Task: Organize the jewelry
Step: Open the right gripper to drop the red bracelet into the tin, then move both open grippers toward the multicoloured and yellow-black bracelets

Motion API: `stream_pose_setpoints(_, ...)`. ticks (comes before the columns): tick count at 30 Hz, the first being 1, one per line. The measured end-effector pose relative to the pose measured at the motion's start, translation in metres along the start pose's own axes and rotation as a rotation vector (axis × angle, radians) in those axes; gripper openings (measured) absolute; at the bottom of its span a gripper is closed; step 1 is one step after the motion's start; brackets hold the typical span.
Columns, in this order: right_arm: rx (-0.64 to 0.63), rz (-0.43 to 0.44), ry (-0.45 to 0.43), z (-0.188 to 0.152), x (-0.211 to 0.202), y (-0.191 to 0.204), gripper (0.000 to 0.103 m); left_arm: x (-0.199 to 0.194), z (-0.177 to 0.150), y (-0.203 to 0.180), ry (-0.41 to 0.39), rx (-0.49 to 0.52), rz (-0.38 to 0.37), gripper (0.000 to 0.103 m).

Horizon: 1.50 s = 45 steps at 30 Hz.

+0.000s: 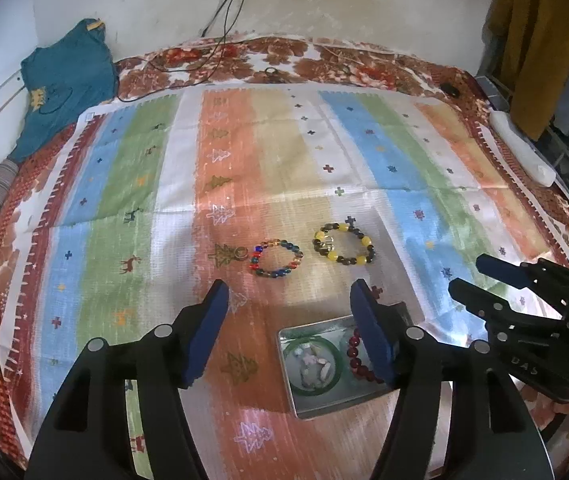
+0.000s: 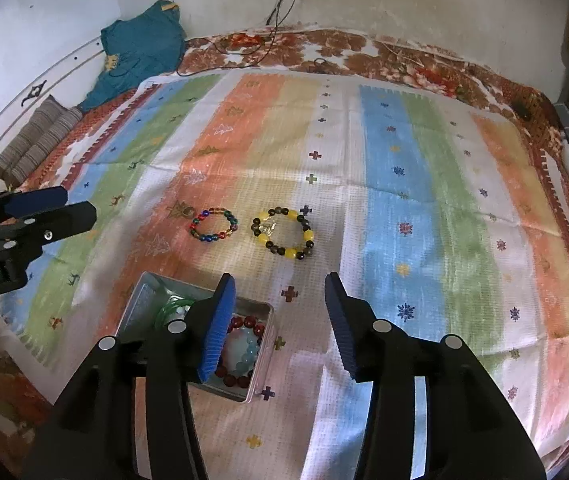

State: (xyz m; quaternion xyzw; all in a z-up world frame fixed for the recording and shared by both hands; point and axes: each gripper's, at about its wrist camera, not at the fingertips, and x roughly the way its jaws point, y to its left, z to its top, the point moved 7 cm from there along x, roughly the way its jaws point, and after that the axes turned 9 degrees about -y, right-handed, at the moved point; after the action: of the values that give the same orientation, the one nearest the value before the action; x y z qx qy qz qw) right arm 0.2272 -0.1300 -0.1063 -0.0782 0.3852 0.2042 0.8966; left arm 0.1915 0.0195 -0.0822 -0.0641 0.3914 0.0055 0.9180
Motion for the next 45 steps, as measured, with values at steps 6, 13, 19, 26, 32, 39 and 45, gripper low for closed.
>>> stream_pose_setpoints(6,-0.011,-0.036,-0.014,0.007,0.003,-0.006,0.057,0.002,0.005,0.004,-0.01,-0.011,0.015,0.075)
stream_pose_setpoints(13,-0.001,-0.065,-0.019,0.013,0.007,-0.012,0.063,0.002,0.01,0.006,-0.014,-0.02,0.051,0.086)
stream_pose_setpoints(19,-0.017,-0.061,0.004,0.014,0.014,-0.008,0.063,0.013,0.011,0.013,0.006,-0.037,0.074,0.087)
stream_pose_setpoints(26,-0.028,-0.073,0.025,0.015,0.025,-0.01,0.063,0.031,0.007,0.022,0.044,-0.04,0.108,0.087)
stream_pose_setpoints(32,-0.015,-0.076,0.051,0.016,0.041,-0.014,0.063,0.046,0.009,0.029,0.066,-0.041,0.126,0.087)
stream_pose_setpoints(39,0.001,-0.075,0.071,0.018,0.053,-0.019,0.063,0.06,0.012,0.033,0.085,-0.03,0.14,0.087)
stream_pose_setpoints(45,0.013,-0.075,0.079,0.019,0.064,-0.022,0.068,0.078,0.01,0.039,0.118,-0.023,0.157,0.087)
